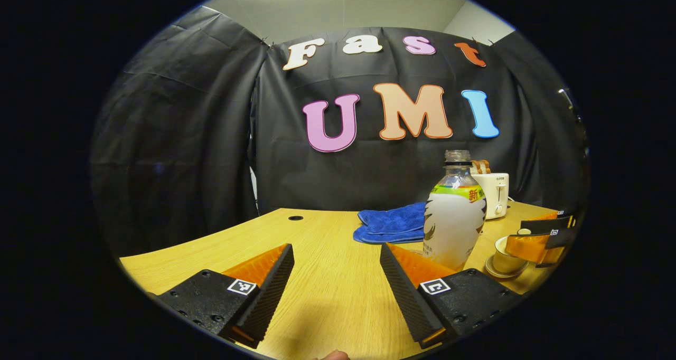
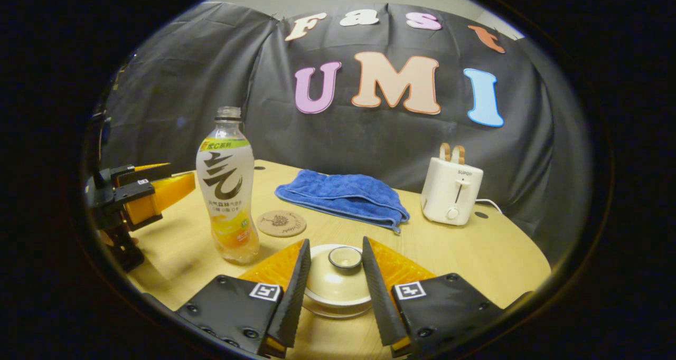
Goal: Open the teacup lid with one hand, grasp the water bottle and pour water into the teacup with the other hand; after pouring, place the water bottle on the coaster and then close the teacup lid.
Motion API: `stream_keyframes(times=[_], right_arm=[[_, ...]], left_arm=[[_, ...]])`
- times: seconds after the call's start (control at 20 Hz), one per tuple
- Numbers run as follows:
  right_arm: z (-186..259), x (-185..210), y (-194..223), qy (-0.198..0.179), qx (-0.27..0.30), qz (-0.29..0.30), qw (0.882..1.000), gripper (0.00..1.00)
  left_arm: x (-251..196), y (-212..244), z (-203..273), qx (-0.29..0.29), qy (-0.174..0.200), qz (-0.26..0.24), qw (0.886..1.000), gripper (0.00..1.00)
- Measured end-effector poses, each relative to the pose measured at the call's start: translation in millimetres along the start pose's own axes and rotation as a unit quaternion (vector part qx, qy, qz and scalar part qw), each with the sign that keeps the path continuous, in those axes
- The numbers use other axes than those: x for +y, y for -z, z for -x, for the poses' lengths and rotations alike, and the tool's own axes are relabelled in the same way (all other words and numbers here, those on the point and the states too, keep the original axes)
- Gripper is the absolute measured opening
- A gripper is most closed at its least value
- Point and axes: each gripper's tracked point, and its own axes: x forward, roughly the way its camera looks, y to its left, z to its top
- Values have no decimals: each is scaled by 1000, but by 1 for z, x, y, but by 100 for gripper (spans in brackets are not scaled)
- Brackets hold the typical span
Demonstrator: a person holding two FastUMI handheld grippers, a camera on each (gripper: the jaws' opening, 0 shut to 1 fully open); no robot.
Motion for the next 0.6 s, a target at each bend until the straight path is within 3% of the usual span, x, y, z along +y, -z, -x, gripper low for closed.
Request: stream_keyframes(times=[0.15, 0.3, 0.55, 0.6], right_arm=[[0, -2, 0, 4, -3, 4, 1000, 63], [4, -9, -4, 14, -14, -13, 1000, 35], [1, -9, -3, 5, -8, -6, 1000, 34], [0, -9, -3, 5, -8, -5, 1000, 28]], left_arm=[[0, 0, 0, 0, 0, -1, 1000, 96], [0, 0, 0, 0, 0, -1, 1000, 96], [0, 0, 0, 0, 0, 0, 1000, 96], [1, 0, 0, 1, -2, 0, 1000, 96]])
